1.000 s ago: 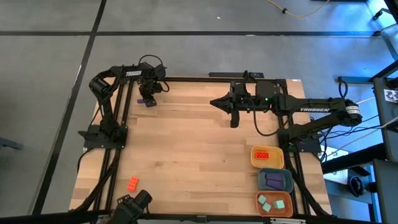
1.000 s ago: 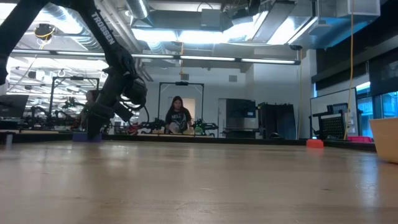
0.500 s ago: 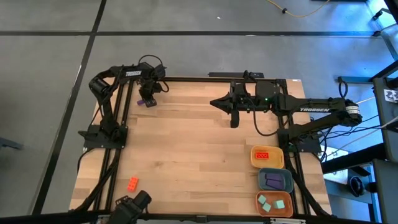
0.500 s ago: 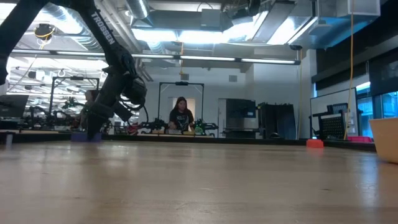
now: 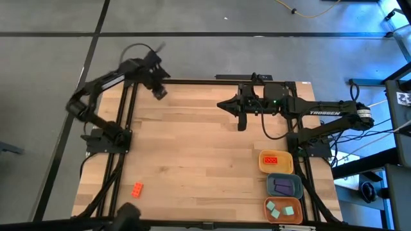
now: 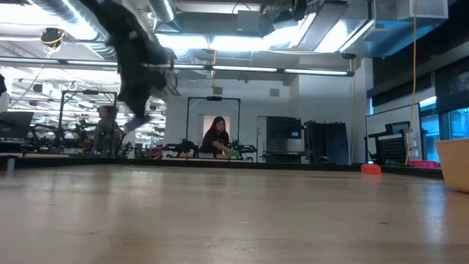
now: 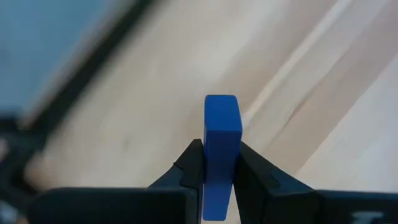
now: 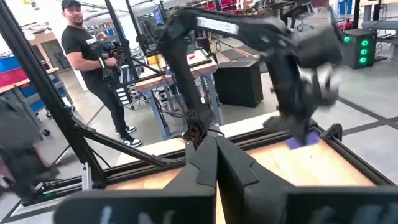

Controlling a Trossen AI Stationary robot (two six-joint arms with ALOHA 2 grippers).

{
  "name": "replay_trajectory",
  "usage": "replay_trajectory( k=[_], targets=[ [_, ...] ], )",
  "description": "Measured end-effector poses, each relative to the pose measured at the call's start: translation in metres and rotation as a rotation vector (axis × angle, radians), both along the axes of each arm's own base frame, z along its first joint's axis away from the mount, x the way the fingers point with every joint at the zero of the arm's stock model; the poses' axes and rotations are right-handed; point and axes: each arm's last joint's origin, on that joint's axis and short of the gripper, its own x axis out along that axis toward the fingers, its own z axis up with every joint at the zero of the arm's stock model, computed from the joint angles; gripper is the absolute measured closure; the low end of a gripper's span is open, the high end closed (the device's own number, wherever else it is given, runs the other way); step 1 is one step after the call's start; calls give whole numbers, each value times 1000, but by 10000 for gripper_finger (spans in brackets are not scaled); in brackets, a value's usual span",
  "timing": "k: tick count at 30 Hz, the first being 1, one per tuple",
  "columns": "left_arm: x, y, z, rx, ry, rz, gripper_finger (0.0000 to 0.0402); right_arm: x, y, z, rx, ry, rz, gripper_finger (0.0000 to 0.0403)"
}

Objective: Sort & place blocks by color
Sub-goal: Put the violet block into the blue bin

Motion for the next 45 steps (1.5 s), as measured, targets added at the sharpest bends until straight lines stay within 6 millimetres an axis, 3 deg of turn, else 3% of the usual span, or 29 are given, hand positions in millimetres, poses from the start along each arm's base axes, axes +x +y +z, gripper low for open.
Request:
replay_trajectory(
  k=[9,13,18,26,33,38,45],
  targets=[
    [-6,-47,106,360,-626,37,356,0,0,0,-2,2,1,403],
    [-2,-73,132,423,-795,-27,356,0,0,0,-21,3,3,403],
    [12,-104,150,454,-941,-122,356,0,0,0,-21,3,2,403],
    [39,-152,171,466,-1168,-325,356,0,1,0,-20,1,28,403],
    [49,-188,175,465,-1234,-441,356,0,1,0,-21,1,28,403],
    [58,-201,156,475,-1314,-436,356,0,1,0,-22,0,28,403],
    [61,-202,138,448,-1411,-409,356,0,1,0,-21,-3,28,403]
  ],
)
